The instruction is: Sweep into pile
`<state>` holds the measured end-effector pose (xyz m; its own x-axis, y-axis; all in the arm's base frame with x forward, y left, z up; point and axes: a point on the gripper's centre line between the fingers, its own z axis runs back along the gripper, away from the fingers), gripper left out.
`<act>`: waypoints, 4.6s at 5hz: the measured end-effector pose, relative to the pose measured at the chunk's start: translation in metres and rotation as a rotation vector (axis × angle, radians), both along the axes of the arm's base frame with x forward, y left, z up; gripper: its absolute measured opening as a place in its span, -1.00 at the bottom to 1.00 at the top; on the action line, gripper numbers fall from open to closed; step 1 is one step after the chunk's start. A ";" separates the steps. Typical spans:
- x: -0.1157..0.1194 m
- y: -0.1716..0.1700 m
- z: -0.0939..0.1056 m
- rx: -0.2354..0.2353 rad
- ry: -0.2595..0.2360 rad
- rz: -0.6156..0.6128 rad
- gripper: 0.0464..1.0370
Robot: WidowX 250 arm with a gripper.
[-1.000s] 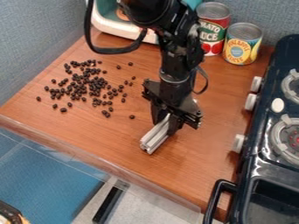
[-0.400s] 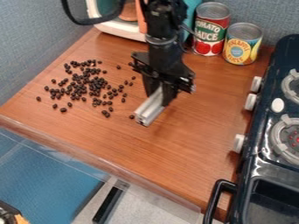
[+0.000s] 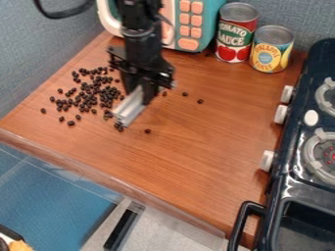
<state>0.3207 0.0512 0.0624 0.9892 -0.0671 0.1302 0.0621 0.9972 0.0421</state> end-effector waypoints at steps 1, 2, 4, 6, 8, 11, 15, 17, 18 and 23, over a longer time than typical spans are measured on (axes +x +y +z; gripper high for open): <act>0.000 0.027 0.006 0.010 -0.015 0.033 -0.35; 0.006 0.054 0.014 0.024 -0.045 0.068 -0.35; 0.008 0.091 -0.004 0.063 -0.026 0.077 -0.35; 0.002 0.125 -0.009 0.145 -0.025 0.128 -0.35; -0.001 0.142 -0.013 0.219 -0.019 0.187 -0.35; 0.003 0.147 -0.030 0.418 0.031 0.242 -0.35; -0.003 0.159 -0.030 0.409 0.041 0.208 -0.35; -0.004 0.164 -0.028 0.403 0.045 0.219 -0.35; -0.003 0.165 -0.031 0.423 0.052 0.221 -0.35; -0.005 0.132 -0.042 0.346 0.069 0.132 -0.35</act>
<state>0.3156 0.1830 0.0201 0.9980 0.0333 0.0545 -0.0516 0.9242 0.3785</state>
